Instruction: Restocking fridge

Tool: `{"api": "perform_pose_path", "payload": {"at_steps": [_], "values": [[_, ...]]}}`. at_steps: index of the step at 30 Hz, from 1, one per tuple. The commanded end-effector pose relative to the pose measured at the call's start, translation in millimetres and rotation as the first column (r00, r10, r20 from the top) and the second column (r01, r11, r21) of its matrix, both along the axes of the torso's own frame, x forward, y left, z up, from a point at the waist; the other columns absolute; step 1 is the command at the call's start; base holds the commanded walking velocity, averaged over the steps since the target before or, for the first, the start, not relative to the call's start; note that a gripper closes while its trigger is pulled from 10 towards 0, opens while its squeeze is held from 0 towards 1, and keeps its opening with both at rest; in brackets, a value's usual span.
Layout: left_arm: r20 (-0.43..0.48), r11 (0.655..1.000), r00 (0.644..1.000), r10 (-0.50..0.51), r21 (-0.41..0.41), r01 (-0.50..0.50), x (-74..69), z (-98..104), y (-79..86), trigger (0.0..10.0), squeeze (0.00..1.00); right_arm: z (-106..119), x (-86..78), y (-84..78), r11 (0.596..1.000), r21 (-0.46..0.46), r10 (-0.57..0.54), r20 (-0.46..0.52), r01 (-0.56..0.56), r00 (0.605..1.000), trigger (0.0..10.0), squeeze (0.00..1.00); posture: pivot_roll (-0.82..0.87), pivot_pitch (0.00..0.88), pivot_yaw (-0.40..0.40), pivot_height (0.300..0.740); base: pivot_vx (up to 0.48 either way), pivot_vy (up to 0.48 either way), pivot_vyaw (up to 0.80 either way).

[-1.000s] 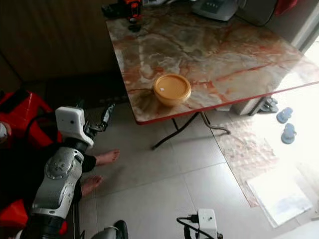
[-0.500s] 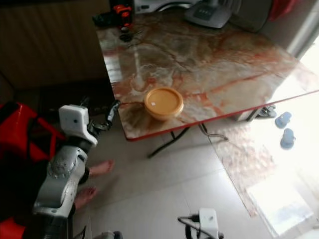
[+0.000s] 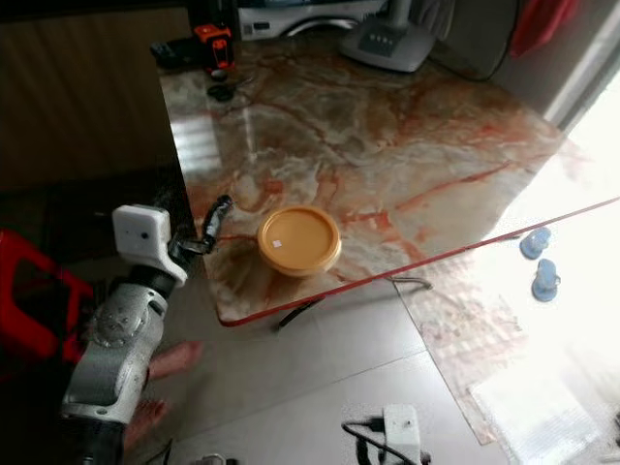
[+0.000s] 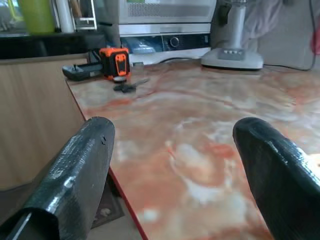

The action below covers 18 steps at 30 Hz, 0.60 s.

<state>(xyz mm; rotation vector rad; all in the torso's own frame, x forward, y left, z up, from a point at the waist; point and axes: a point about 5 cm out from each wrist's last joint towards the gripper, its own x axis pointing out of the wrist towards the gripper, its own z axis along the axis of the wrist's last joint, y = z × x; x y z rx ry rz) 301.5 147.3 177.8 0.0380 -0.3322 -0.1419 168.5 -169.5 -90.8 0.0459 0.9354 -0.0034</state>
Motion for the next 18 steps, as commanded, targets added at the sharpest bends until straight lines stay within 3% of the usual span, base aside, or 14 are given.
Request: {"api": "perform_pose_path", "payload": {"at_steps": [1,7,10,12,18], "values": [[0.011,1.0,1.0,-0.029,-0.01,0.03,-0.5,3,-9.6,10.0,0.0,-3,-8.5,-12.2,0.999,-0.028,-0.019,-0.026,0.018,0.999,10.0,0.0,-0.09,0.178,-0.043,0.74,0.319,0.0,0.0],[0.006,0.999,0.999,-0.046,-0.013,0.046,-2.4,2,-11.6,10.0,0.0,-3,-8.3,-12.1,1.0,-0.028,-0.015,-0.025,0.015,1.0,10.0,0.0,-0.09,0.182,-0.045,0.74,0.198,0.0,0.0],[-0.027,0.986,0.992,-0.124,-0.115,0.12,-6.8,1,-15.1,10.0,0.0,-2,-8.0,-12.1,1.0,-0.028,-0.013,-0.024,0.012,1.0,10.0,0.0,-0.09,0.187,-0.048,0.74,0.0,0.0,0.0],[-0.003,0.977,0.99,-0.139,-0.167,0.136,-12.6,8,-12.7,10.0,0.0,-2,-7.9,-12.3,1.0,-0.03,-0.011,-0.024,0.01,1.0,10.0,0.0,-0.08,0.19,-0.05,0.74,0.0,0.0,0.0],[-0.028,0.95,0.972,-0.235,-0.219,0.223,-18.5,9,-14.6,10.0,0.0,-2,-7.6,-12.8,0.999,-0.034,-0.008,-0.024,0.007,1.0,10.0,0.0,-0.08,0.192,-0.054,0.74,0.0,0.0,0.0]]}}
